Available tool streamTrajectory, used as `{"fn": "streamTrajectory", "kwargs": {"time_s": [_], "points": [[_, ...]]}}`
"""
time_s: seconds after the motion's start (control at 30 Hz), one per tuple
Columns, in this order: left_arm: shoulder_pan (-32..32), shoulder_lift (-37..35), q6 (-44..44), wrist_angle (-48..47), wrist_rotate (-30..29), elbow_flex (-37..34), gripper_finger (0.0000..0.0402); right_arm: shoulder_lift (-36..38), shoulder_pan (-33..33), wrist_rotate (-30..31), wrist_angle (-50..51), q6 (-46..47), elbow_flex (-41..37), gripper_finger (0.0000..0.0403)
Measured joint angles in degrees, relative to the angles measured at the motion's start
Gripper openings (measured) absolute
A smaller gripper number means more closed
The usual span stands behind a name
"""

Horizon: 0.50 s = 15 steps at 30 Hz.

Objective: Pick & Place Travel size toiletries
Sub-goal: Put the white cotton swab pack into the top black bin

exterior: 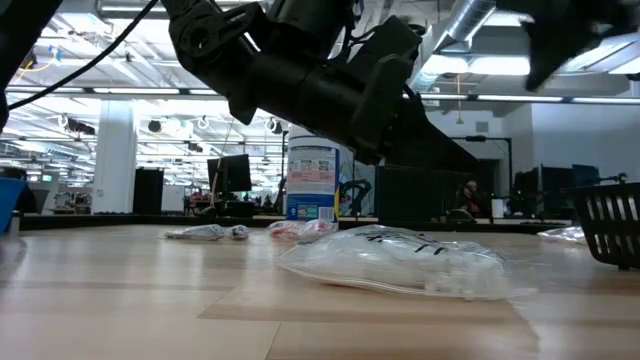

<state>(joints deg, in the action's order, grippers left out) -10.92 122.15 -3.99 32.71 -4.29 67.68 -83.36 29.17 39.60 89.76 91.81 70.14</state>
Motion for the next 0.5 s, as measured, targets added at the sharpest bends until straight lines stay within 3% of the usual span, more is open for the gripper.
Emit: {"fn": "streamTrajectory", "kwargs": {"time_s": [0.13, 0.27, 0.5], "points": [[0.00, 0.00, 0.27, 0.17, 0.01, 0.00, 0.0001, 5.78, -1.23, -2.45, -0.03, 11.20, -9.82, 0.0000], [-0.03, 0.00, 0.42, 0.43, 0.00, 0.00, 0.0001, 9.88, -4.66, -10.70, -0.53, 27.48, -17.83, 0.0000], [-0.15, 0.02, 0.42, 0.42, 0.02, 0.00, 0.0001, 14.86, -14.79, -15.15, -0.40, 22.70, -21.50, 0.0000]]}}
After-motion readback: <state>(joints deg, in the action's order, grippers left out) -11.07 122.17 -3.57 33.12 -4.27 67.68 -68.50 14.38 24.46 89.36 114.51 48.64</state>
